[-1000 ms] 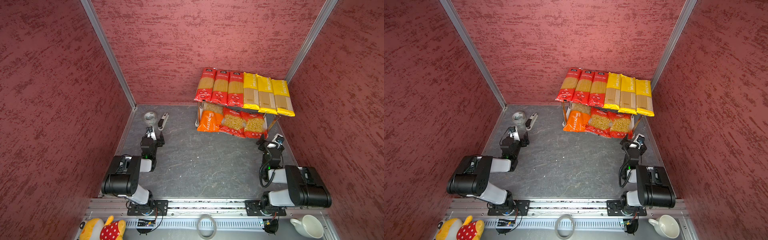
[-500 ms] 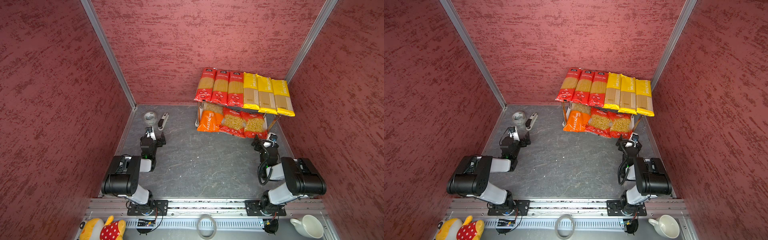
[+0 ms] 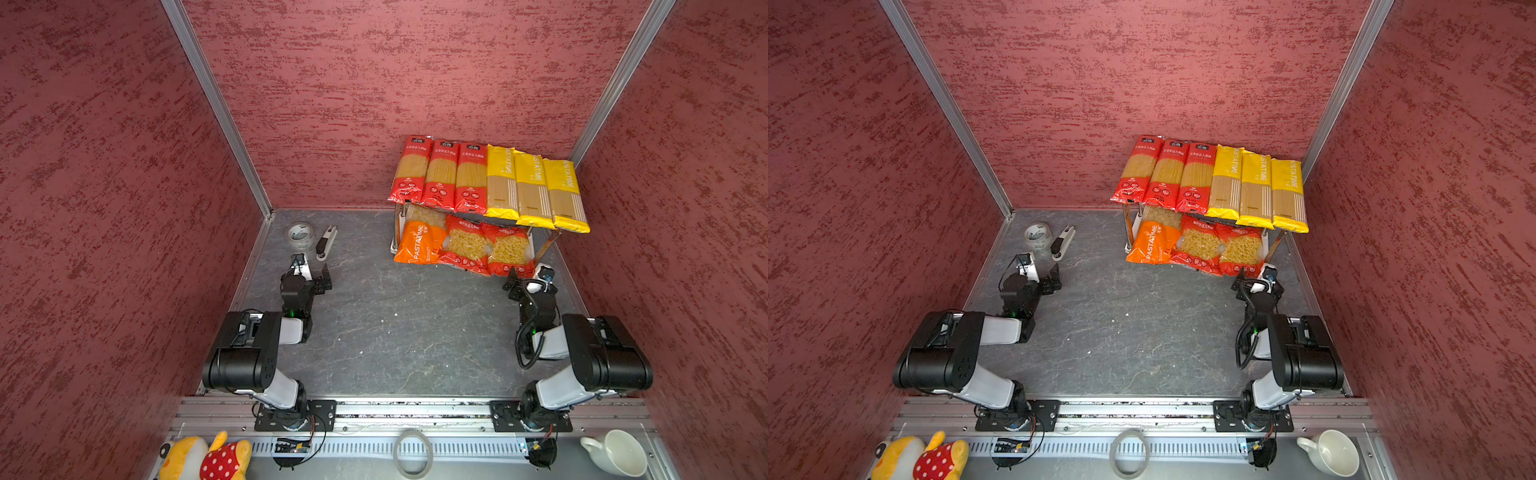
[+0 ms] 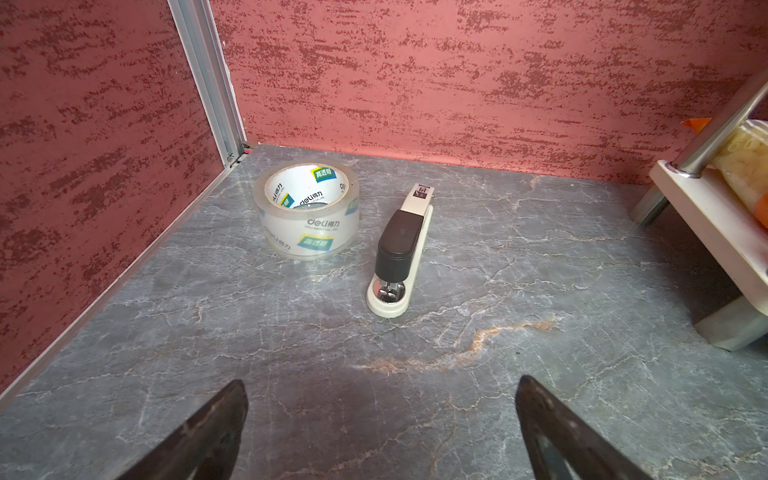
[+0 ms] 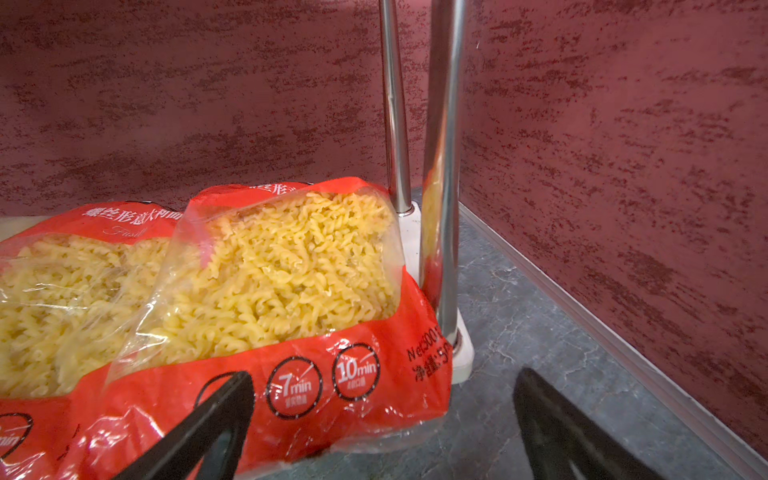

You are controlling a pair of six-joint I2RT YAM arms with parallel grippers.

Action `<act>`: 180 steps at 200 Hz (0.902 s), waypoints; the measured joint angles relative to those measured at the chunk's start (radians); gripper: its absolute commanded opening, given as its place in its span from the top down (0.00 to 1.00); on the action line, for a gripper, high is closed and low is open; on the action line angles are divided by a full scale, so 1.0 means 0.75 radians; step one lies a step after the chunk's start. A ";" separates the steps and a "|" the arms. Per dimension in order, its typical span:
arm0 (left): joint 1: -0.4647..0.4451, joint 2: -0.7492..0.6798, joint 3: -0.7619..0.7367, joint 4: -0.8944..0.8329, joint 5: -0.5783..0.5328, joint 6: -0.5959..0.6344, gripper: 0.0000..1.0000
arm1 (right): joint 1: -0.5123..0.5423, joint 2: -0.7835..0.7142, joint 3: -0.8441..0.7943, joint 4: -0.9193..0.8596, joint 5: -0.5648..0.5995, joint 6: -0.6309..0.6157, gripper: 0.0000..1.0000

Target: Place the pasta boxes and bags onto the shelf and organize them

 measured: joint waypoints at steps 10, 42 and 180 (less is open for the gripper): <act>0.000 0.000 0.000 0.000 0.000 0.000 0.00 | 0.000 0.000 0.000 0.000 0.000 0.000 0.01; 0.000 0.000 0.000 -0.002 0.000 0.000 0.00 | 0.005 0.000 0.015 -0.028 0.002 -0.002 0.01; 0.000 0.000 0.000 -0.004 0.000 0.000 0.00 | 0.026 0.000 0.057 -0.077 0.011 -0.015 0.01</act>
